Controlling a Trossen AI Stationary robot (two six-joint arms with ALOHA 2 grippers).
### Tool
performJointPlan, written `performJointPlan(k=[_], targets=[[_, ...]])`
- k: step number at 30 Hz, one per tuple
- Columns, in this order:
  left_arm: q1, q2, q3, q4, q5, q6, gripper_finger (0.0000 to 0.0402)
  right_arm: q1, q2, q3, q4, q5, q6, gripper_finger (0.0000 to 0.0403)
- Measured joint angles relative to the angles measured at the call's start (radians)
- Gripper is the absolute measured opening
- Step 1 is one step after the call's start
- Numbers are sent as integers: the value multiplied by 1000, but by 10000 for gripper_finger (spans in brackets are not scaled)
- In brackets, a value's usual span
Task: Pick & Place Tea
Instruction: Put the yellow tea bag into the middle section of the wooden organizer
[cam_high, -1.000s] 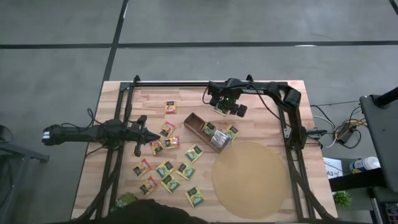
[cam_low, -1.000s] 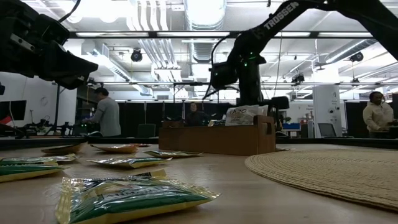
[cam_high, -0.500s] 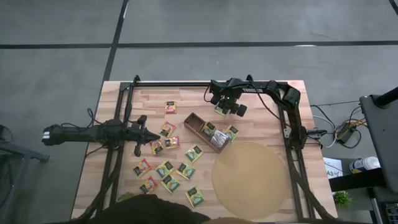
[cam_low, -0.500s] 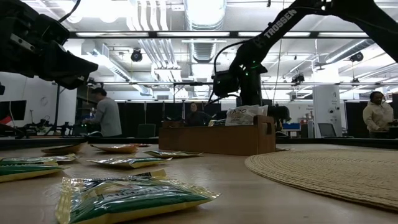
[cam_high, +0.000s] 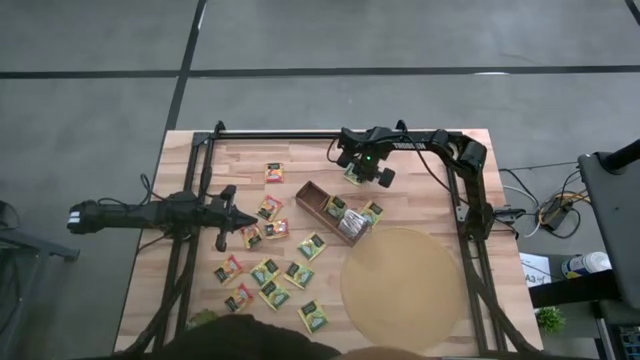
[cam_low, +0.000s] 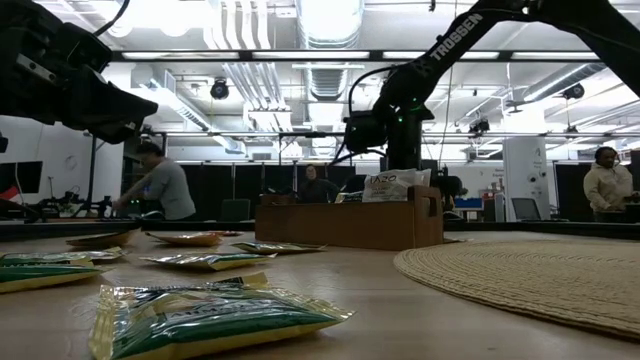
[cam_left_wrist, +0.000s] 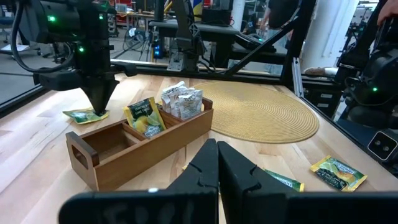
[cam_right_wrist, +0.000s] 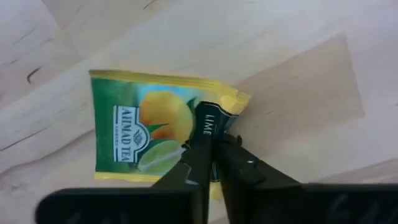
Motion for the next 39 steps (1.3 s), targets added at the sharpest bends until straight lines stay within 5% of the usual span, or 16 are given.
performJointPlan(k=[17,28,39], targets=[[0,0,0,0,0,0,0,3,-162,37,-27,57,-223,8],[0,0,0,0,0,0,0,41,-275,41,-50,14,-683,8],[0,0,0,0,0,0,0,93,-272,226,-243,54,-1048,8]])
